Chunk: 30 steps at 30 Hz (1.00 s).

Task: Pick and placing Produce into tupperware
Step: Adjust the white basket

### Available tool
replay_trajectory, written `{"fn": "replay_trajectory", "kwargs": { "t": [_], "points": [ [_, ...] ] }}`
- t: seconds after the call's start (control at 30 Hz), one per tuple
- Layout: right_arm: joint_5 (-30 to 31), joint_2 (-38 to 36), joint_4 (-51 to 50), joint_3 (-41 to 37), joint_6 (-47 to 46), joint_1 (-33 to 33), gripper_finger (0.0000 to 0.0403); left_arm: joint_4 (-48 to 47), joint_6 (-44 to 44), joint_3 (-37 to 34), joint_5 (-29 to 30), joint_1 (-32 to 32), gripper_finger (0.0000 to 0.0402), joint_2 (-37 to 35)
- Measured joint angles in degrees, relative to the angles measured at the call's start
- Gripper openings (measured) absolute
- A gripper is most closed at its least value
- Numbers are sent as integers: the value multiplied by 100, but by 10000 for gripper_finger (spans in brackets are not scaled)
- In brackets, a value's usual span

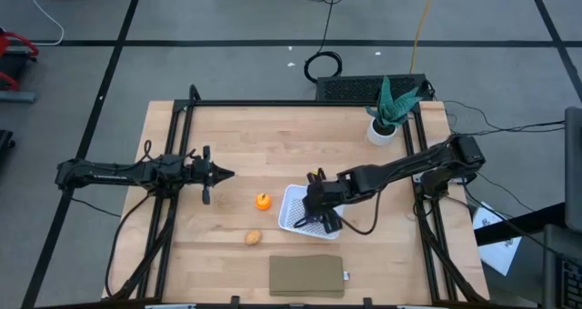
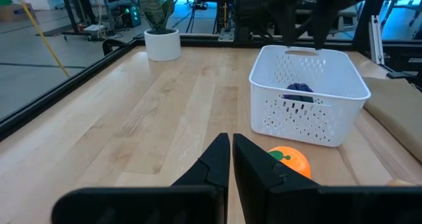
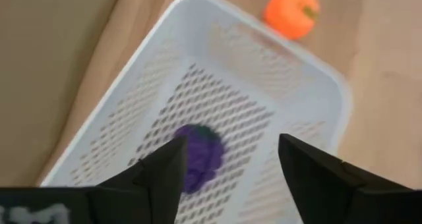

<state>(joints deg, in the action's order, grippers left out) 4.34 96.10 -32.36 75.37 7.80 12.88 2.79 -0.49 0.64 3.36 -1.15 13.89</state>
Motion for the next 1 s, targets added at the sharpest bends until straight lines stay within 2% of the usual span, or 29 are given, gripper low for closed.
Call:
{"fn": "replay_trajectory", "kwargs": {
  "t": [0.1, 0.3, 0.37, 0.63, 0.83, 1.0],
  "points": [
    [43, -28, 265, 0, 46, -41, 176, -1, -7, 0, 0, -2, 24, -1],
    [56, 12, 804, 0, 58, -215, 38, -2, -9, 0, 0, 0, 24, 0],
    [59, 16, 802, 0, 58, -307, 11, -1, -11, 0, 0, -1, 24, -2],
    [459, 30, 1098, -182, -133, -735, 2, -4, -13, 0, 0, 0, 24, -2],
    [454, 37, 1485, -632, -302, -1050, 1, -4, -15, 0, 2, 0, 24, -1],
    [309, 37, 1406, -798, -417, -1231, 0, -4, 0, 0, 2, -1, 24, 0]
  ]
}}
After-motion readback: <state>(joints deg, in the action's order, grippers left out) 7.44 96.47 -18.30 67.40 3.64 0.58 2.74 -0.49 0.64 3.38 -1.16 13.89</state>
